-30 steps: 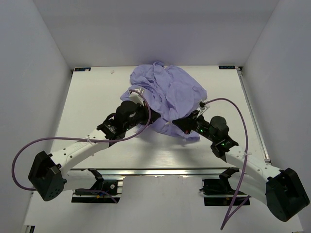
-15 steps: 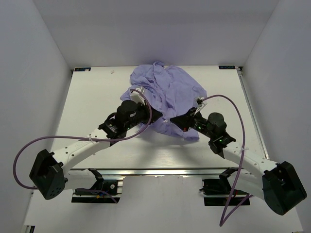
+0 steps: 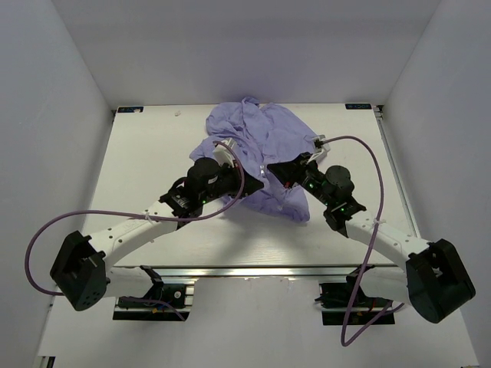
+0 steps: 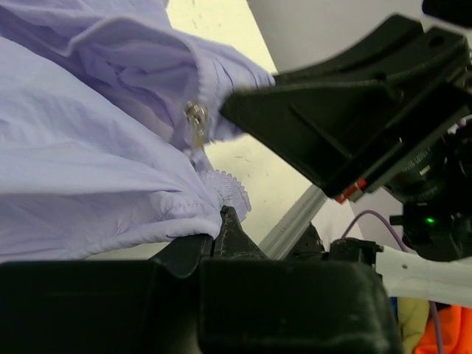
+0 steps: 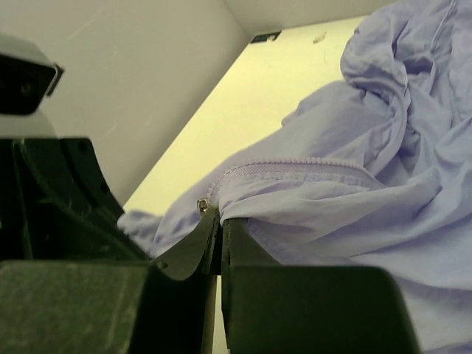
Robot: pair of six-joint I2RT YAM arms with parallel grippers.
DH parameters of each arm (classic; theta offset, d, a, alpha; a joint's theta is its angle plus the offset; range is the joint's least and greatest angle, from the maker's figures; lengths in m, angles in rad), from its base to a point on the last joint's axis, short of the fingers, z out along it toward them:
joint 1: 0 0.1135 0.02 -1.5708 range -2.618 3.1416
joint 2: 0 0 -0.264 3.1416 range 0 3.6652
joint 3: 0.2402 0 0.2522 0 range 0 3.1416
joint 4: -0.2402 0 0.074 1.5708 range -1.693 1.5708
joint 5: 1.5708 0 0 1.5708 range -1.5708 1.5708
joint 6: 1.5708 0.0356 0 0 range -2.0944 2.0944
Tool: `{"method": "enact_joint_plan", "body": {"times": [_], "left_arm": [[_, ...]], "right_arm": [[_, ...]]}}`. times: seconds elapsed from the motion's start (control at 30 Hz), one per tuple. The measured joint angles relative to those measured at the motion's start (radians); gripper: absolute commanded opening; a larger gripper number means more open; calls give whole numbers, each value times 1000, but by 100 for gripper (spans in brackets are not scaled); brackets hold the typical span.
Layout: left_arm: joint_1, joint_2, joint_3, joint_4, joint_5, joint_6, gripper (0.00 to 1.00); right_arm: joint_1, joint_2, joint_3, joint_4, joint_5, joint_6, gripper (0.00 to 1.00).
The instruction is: Zip up the jacket
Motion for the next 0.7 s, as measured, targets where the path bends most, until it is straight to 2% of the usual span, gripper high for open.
{"method": "enact_joint_plan", "body": {"times": [0.27,0.53,0.7], "left_arm": [[0,-18,0,12,55,6,0],[0,-135,-15,-44,-43,32,0],[0,-138,-15,-45,-79,57,0]], "right_arm": [[0,17,25,13,33,-7,0],[0,-142,13,-115,32,-68,0],[0,-178,10,-203,-10,-71,0]]}}
